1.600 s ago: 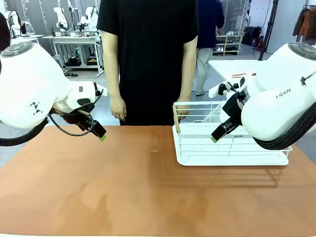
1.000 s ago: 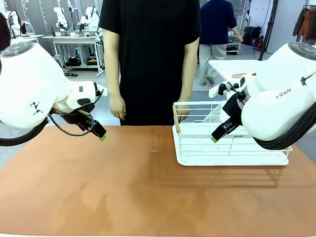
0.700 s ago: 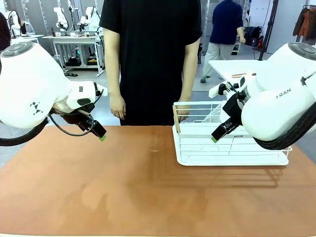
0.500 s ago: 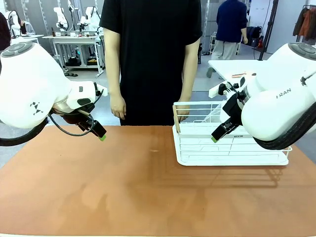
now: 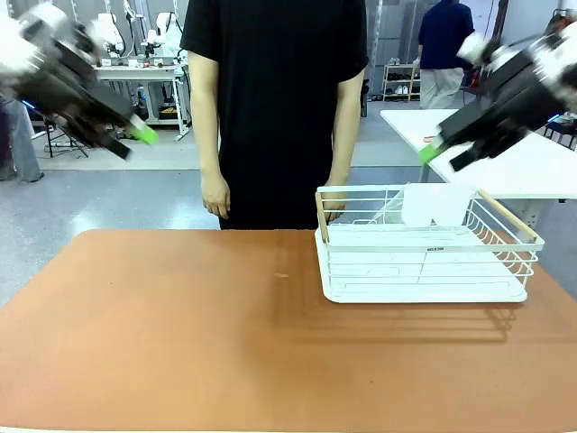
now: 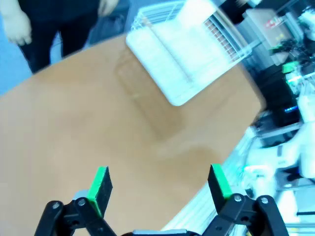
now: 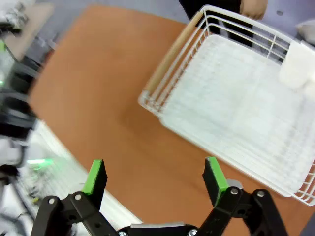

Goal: Clean the table.
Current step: Pick up the Lint Roller when the human hands it over.

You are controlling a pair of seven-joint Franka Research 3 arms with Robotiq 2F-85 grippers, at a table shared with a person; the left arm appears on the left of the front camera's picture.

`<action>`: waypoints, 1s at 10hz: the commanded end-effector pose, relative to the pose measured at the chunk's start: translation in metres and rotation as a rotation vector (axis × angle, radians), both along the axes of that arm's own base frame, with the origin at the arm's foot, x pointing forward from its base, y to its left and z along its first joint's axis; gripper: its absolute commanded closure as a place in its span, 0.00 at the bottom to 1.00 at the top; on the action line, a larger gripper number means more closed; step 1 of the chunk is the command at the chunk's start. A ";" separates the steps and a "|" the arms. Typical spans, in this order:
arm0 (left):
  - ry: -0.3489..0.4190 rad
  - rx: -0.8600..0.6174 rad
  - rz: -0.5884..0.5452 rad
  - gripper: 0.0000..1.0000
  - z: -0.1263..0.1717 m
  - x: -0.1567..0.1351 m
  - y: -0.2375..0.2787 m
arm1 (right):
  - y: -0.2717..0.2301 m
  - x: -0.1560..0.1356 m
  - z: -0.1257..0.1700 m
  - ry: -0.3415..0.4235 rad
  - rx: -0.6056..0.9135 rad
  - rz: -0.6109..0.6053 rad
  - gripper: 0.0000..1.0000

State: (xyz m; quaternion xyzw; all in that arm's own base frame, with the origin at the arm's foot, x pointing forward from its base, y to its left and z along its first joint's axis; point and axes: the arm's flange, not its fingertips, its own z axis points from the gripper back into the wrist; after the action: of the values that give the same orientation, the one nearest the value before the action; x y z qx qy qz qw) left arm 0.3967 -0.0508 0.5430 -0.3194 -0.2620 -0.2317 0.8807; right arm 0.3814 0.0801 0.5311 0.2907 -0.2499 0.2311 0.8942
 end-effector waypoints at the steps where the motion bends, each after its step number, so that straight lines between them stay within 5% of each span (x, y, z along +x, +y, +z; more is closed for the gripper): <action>1: 0.088 -0.185 0.134 0.00 0.010 -0.003 0.075 | -0.064 0.003 0.014 0.138 0.186 -0.088 0.00; 4: 0.146 -0.375 0.417 0.00 0.007 -0.042 0.194 | -0.180 -0.011 0.014 0.214 0.415 -0.280 0.00; 7: 0.189 -0.534 0.487 0.00 -0.033 -0.079 0.292 | -0.266 -0.026 -0.016 0.289 0.525 -0.369 0.00; 10: 0.262 -0.666 0.570 0.00 -0.077 -0.083 0.334 | -0.313 -0.031 -0.060 0.364 0.624 -0.378 0.00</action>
State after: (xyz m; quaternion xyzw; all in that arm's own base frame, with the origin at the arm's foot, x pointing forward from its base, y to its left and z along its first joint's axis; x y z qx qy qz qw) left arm 0.2969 0.2775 0.4682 -0.5107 -0.2929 0.1617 0.7920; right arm 0.3400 -0.2229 0.4762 0.5205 -0.1977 -0.0880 0.8260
